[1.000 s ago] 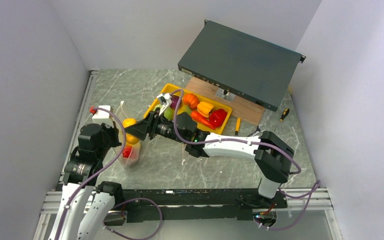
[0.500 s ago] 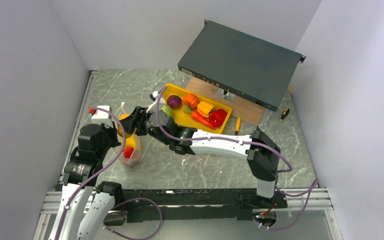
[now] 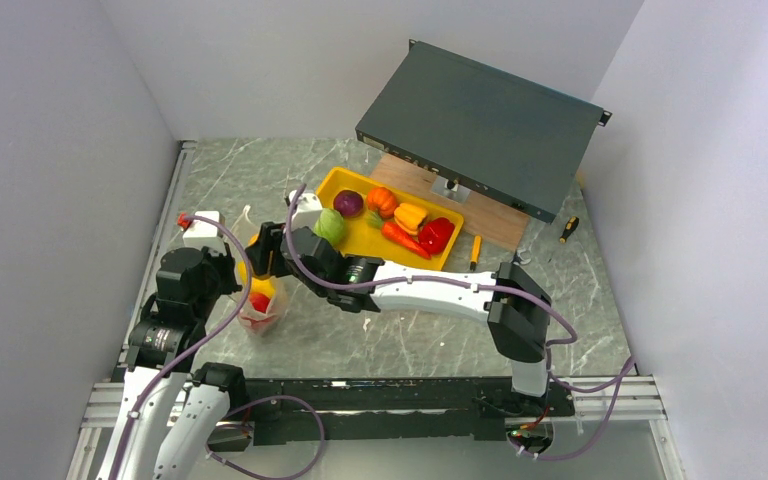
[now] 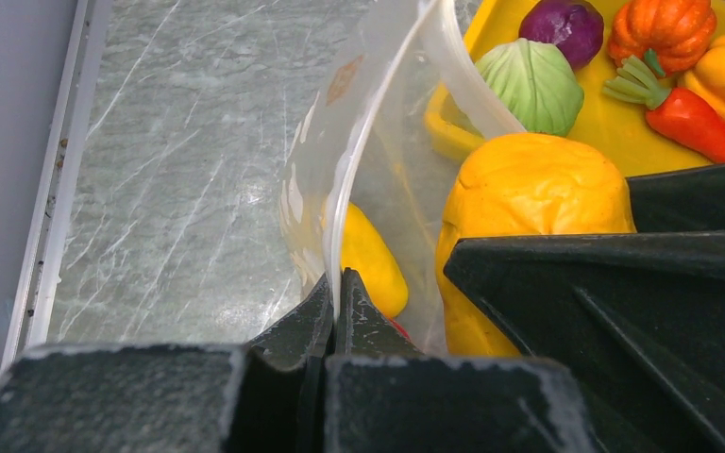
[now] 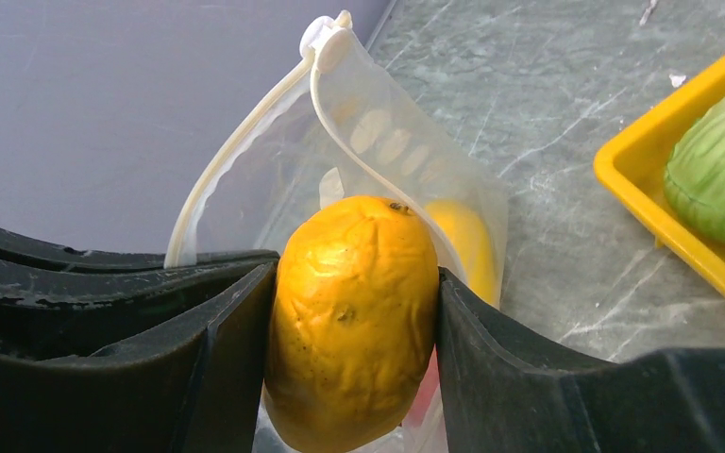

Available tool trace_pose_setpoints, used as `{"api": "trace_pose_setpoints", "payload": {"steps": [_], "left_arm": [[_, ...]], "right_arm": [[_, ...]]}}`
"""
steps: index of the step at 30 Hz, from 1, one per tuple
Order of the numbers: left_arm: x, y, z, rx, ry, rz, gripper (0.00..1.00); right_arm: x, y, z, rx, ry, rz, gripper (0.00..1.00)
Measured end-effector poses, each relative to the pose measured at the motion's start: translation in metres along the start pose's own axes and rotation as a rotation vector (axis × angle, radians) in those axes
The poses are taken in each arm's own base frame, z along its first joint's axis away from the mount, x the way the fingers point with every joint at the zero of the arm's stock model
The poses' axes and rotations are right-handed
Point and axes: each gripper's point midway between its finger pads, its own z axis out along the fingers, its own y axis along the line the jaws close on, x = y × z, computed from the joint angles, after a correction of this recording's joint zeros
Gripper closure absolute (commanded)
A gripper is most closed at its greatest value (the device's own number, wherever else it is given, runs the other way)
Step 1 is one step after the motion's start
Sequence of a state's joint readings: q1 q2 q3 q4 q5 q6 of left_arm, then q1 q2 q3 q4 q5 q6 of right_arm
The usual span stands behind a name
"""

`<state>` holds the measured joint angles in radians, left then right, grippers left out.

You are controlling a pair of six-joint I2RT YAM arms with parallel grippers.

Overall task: Place the food in the zip-top bag and seal the zipper
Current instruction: Place the fake fruit in the zipper food storage bag.

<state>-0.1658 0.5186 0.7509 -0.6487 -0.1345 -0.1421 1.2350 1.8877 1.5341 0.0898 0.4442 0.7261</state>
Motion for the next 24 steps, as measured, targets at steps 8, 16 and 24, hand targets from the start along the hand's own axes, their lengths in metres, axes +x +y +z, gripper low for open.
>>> {"api": "trace_pose_setpoints", "payload": {"steps": [8,16,24], "left_arm": [[0.0000,-0.0004,0.0000,0.001,0.000,0.001,1.00],[0.0000,-0.0009,-0.0001,0.003,0.000,0.002,1.00],[0.0000,-0.0011,0.0000,0.004,0.000,0.003,1.00]], "right_arm": [[-0.0087,0.0074,0.0006,-0.016,-0.007,-0.053,0.28],[-0.0094,0.0084,0.0015,-0.018,0.000,-0.089,0.24],[-0.0080,0.0107,0.0009,-0.031,0.010,-0.098,0.24]]}}
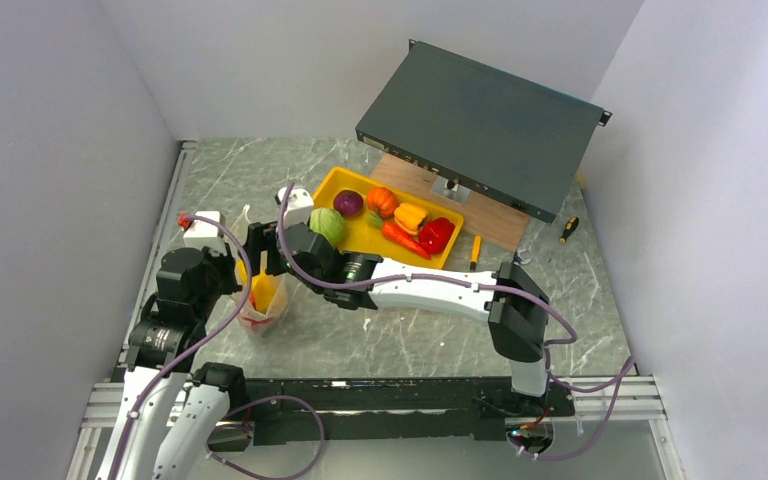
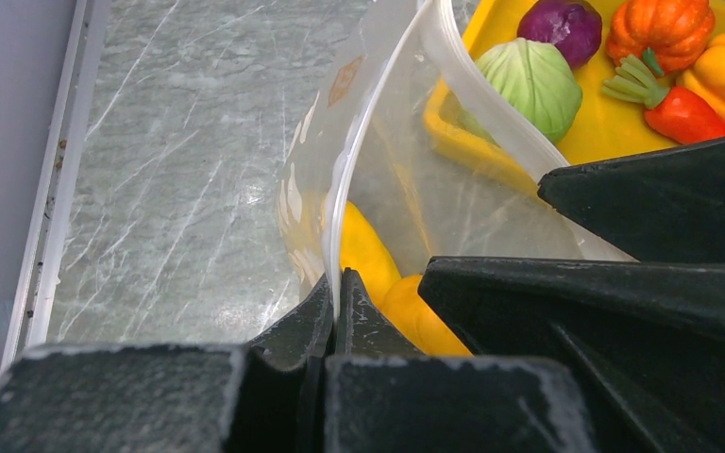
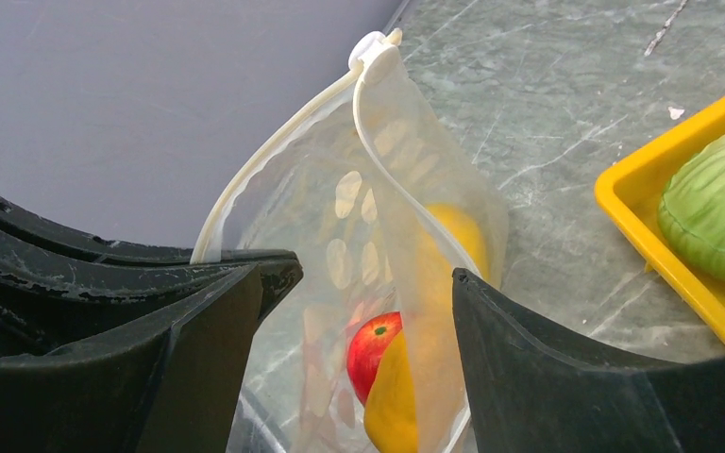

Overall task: Place the food in the zip-top bag and seal the zipper
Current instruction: Place the fake fruit in the zipper food storage bag, then adjust the zipper food storage bag at the center of the board.

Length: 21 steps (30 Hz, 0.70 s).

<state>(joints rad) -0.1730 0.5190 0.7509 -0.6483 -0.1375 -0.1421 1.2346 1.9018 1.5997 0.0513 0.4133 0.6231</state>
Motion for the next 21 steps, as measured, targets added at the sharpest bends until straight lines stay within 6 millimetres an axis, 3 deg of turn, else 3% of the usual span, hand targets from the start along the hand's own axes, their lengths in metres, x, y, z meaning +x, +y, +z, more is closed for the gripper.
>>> {"api": "trace_pose_setpoints", "payload": {"steps": [8,13,21], "left_arm": [[0.000,0.000,0.000,-0.002,0.002,0.001,1.00],[0.001,0.002,0.002,-0.014,0.007,0.001,1.00],[0.002,0.009,0.001,-0.056,0.023,-0.005,1.00]], "right_arm": [[-0.001,-0.005,-0.010,-0.003,0.010,-0.032,0.24],[-0.022,-0.009,-0.031,-0.017,-0.001,-0.043,0.25],[-0.066,-0.071,-0.094,0.044,-0.082,-0.018,0.23]]}}
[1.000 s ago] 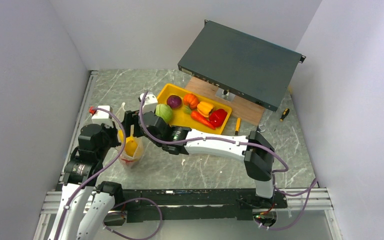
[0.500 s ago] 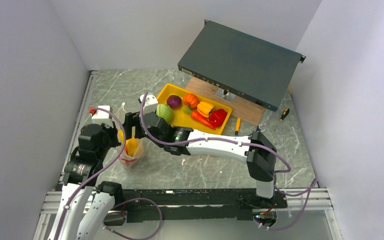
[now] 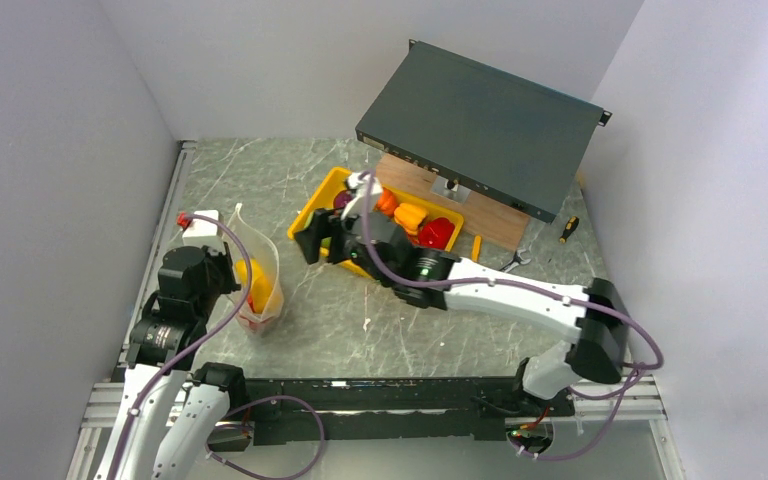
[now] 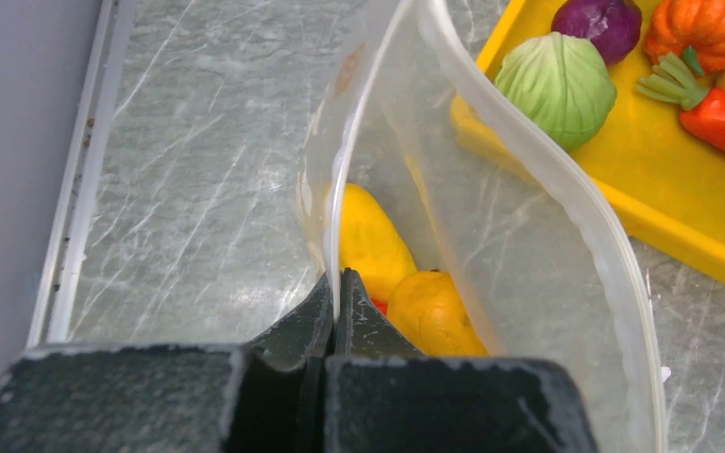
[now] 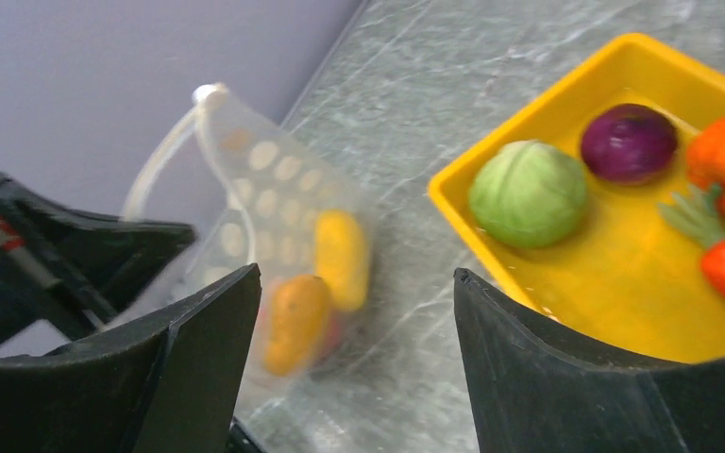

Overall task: Place the food in the zip-top bag and seal the zipper
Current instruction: Adjust the zipper food storage bag at the center of the board.

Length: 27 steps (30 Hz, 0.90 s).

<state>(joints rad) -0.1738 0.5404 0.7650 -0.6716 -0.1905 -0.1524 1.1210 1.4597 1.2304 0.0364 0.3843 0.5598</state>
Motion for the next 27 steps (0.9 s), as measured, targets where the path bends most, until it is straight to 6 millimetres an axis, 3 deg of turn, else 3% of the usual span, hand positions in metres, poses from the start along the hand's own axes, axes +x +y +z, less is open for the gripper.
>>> {"api": "trace_pose_setpoints", "payload": {"steps": [3,7,9,11,15,17,22,27], "left_arm": [[-0.011,0.002,-0.007,-0.019,0.020,-0.004,1.00],[-0.051,0.007,-0.019,-0.051,-0.044,-0.017,1.00],[-0.054,0.009,-0.019,-0.065,-0.064,-0.021,1.00],[-0.046,0.009,-0.010,-0.071,-0.055,-0.021,1.00],[0.010,0.010,0.017,-0.085,0.086,0.005,1.00],[0.021,0.010,0.022,-0.090,0.133,0.016,1.00],[0.014,0.007,0.022,-0.069,0.090,0.011,1.00],[0.011,0.004,0.023,-0.054,0.078,0.013,1.00]], "right_arm": [[-0.004,-0.028,-0.009,0.047,-0.012,-0.002,0.23],[0.004,-0.067,-0.012,0.120,0.006,-0.013,0.23],[0.007,-0.080,-0.011,0.150,0.019,-0.022,0.23],[0.009,-0.088,-0.010,0.166,0.029,-0.036,0.23],[0.019,-0.097,-0.004,0.180,0.060,-0.083,0.23],[0.030,-0.105,0.002,0.196,0.091,-0.120,0.24],[0.068,-0.144,0.019,0.291,0.228,-0.256,0.25],[0.077,-0.178,0.034,0.400,0.308,-0.433,0.32]]}}
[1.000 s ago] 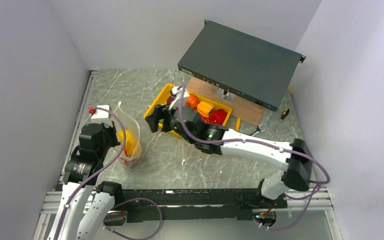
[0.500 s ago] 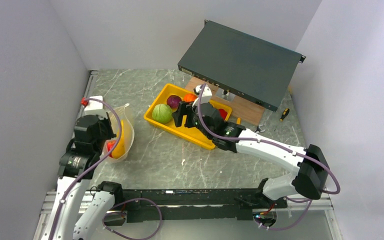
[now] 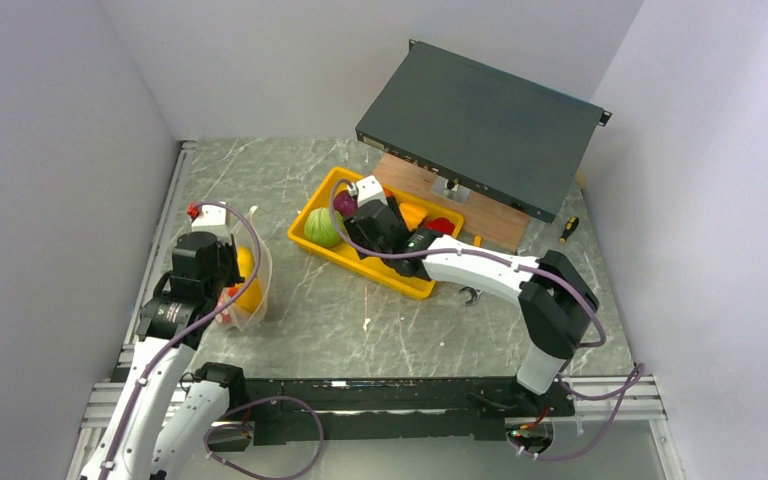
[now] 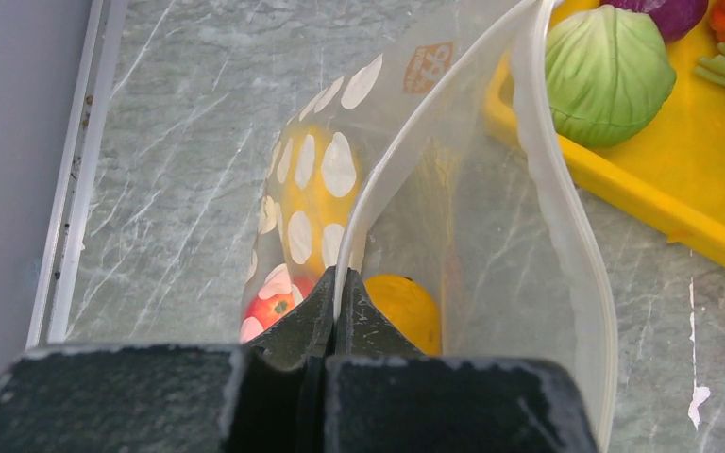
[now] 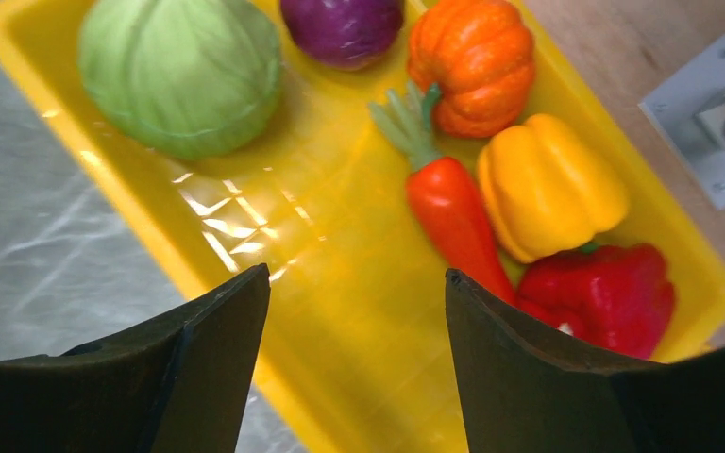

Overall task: Place the food in the zip-top bag and seal the zipper
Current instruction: Adjust the zipper food storage bag at the center of the board, then pick up the fake vegetable from the bin.

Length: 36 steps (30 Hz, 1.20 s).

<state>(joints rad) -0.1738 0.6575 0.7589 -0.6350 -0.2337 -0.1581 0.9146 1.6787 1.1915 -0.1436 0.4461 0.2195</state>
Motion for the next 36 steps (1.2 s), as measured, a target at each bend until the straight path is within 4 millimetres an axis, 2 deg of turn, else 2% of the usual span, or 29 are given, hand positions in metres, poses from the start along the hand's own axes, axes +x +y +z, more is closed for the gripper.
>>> {"api": "trace_pose_setpoints", "payload": {"steps": [5,8,12,18,19,20,23,27,30,33,36], "left_arm": [[0.001,0.000,0.002,0.000,0.005,0.006,1.00],[-0.001,0.000,0.000,0.001,-0.003,0.006,1.00],[-0.002,0.000,0.000,0.001,-0.009,0.005,1.00],[-0.002,0.002,-0.001,-0.009,-0.013,0.004,1.00],[-0.002,0.002,-0.001,-0.009,-0.014,0.004,1.00],[-0.002,0.002,-0.001,-0.009,-0.014,0.004,1.00],[-0.003,0.002,-0.001,-0.008,-0.016,0.004,1.00],[-0.004,0.002,-0.003,-0.007,-0.026,0.001,1.00],[-0.005,0.002,-0.003,-0.006,-0.030,0.000,1.00],[-0.005,0.002,-0.003,-0.005,-0.031,0.000,1.00],[-0.005,0.002,-0.003,-0.004,-0.032,0.000,1.00]], "right_arm": [[0.002,-0.020,0.020,0.104,0.046,-0.143,0.36],[0.004,-0.021,0.028,0.102,0.074,-0.167,0.36],[-0.005,-0.005,0.032,0.022,0.071,-0.109,0.30],[-0.039,0.026,0.040,-0.071,0.019,0.029,0.25],[-0.044,0.032,0.044,-0.083,0.012,0.051,0.20],[-0.048,0.036,0.048,-0.090,0.006,0.067,0.10],[-0.046,0.039,0.058,-0.084,0.011,0.073,0.09],[-0.034,0.029,0.070,-0.024,0.037,0.004,0.11],[-0.031,0.019,0.072,-0.002,0.048,-0.044,0.17],[-0.033,0.001,0.074,0.067,0.041,-0.111,0.24],[-0.025,-0.023,0.073,0.164,0.063,-0.203,0.28]]}}
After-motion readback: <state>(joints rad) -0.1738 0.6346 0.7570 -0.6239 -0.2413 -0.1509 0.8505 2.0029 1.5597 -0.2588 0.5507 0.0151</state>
